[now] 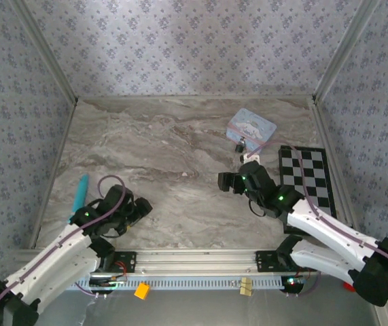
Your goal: Unlock the padlock with the key
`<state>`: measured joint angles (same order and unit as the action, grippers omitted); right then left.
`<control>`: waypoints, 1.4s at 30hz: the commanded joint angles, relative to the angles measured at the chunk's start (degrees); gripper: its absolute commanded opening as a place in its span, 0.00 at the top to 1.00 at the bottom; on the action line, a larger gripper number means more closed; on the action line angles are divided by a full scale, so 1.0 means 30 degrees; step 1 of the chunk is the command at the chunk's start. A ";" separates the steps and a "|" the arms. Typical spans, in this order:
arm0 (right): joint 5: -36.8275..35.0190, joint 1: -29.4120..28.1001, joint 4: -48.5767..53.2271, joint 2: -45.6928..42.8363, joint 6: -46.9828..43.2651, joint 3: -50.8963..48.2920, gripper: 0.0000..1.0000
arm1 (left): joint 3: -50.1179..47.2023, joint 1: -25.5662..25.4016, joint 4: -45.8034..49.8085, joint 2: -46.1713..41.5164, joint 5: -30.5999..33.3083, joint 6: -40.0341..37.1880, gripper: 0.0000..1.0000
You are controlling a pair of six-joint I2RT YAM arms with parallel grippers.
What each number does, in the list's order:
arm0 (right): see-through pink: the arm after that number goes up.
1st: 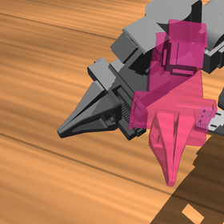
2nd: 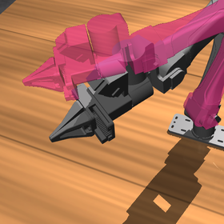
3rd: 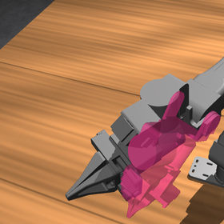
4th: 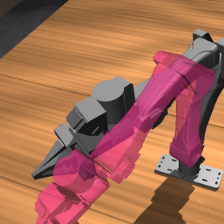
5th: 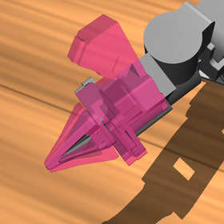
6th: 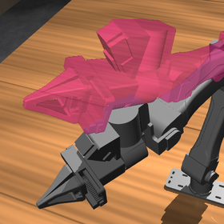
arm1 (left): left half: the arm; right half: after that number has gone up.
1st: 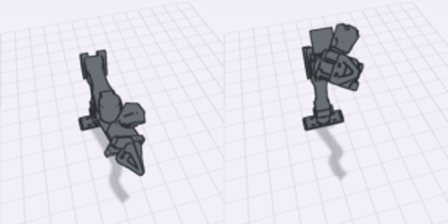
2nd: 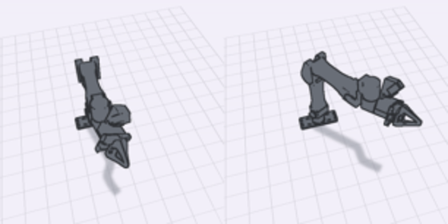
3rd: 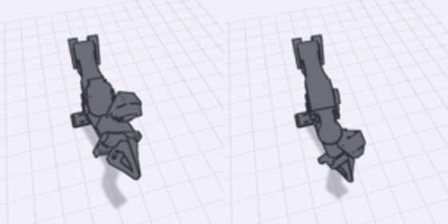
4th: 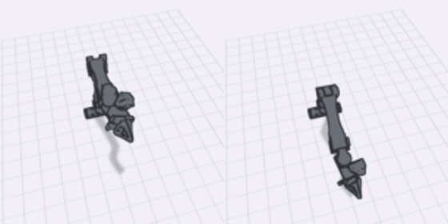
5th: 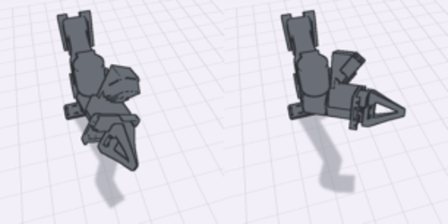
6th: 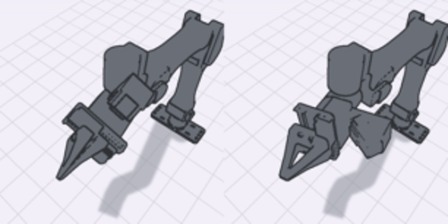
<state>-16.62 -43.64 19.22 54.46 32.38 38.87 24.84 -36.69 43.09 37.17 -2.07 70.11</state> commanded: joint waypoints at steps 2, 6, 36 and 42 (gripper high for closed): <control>-0.1168 -0.0438 -0.0656 0.0496 0.0592 0.0396 0.01 | -0.0789 -0.1577 -0.2396 0.0035 0.1410 0.3980 0.22; -0.1139 -0.0710 -0.0623 0.1035 0.0783 0.0515 0.01 | -0.1838 -0.2776 -0.5179 0.1314 0.1809 0.5471 0.31; -0.1300 -0.1261 -0.0084 0.1924 0.1686 0.0593 0.01 | -0.0548 -0.3452 -0.7104 0.8363 0.2652 0.5393 0.69; -0.1401 -0.1275 -0.0006 0.1653 0.1832 0.0373 0.01 | -0.0447 -0.3293 -0.8504 0.9754 0.2483 0.5011 0.76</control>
<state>-19.09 -46.94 17.91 60.31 36.67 38.94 24.32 -46.87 27.79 62.98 7.09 85.47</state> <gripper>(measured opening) 0.990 0.243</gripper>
